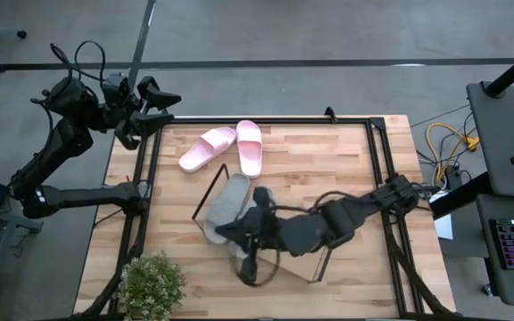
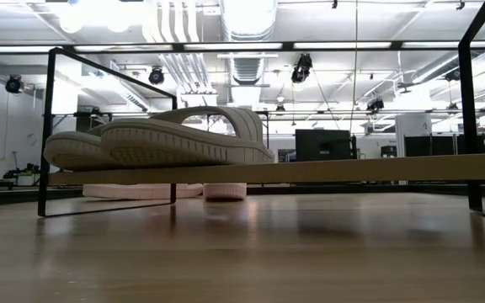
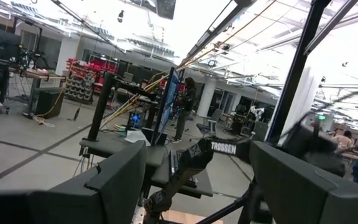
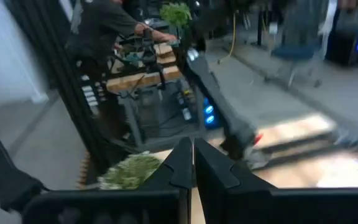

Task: Pick and place slides into the shelf
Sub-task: Put the left pink slipper on the shelf

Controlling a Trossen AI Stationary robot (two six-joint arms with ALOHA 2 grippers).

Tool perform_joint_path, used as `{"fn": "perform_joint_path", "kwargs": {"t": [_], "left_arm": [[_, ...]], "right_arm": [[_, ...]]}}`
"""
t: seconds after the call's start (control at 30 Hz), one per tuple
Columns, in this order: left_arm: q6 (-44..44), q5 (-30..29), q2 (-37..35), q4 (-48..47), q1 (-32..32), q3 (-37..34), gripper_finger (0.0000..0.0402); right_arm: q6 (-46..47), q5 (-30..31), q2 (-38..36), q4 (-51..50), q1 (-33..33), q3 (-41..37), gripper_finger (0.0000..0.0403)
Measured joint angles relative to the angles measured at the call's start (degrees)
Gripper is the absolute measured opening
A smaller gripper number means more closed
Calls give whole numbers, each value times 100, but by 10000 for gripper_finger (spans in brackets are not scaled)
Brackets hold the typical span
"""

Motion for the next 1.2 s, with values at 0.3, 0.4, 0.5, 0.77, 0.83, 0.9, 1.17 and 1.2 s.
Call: {"fn": "perform_joint_path", "kwargs": {"t": [0.3,0.4,0.5,0.77,0.83,0.9,1.17,1.2], "left_arm": [[-2,-3,149,-13,-2,-15,272],[-2,-6,188,-5,0,-15,272],[42,-6,187,-4,-1,-15,272],[516,-151,167,-3,-1,-17,272],[622,-164,174,-3,0,-17,272],[769,-164,180,-11,-2,-28,272],[946,-168,481,-5,-2,-28,272],[946,-177,547,-7,-2,-28,272]], "right_arm": [[-1333,-387,-834,-358,-166,-225,8],[-1325,-677,-1310,-448,-256,-704,8],[-1253,-977,-1775,-423,-433,-1365,8],[-1730,-1055,-3412,1542,-619,-3994,8],[-1744,-1055,-3937,2062,-619,-4747,8],[-1611,-1051,-4436,2342,-658,-5465,8],[-1401,-965,-5677,3224,-1298,-7588,9],[-1400,-969,-5794,3247,-1467,-7768,9]]}}
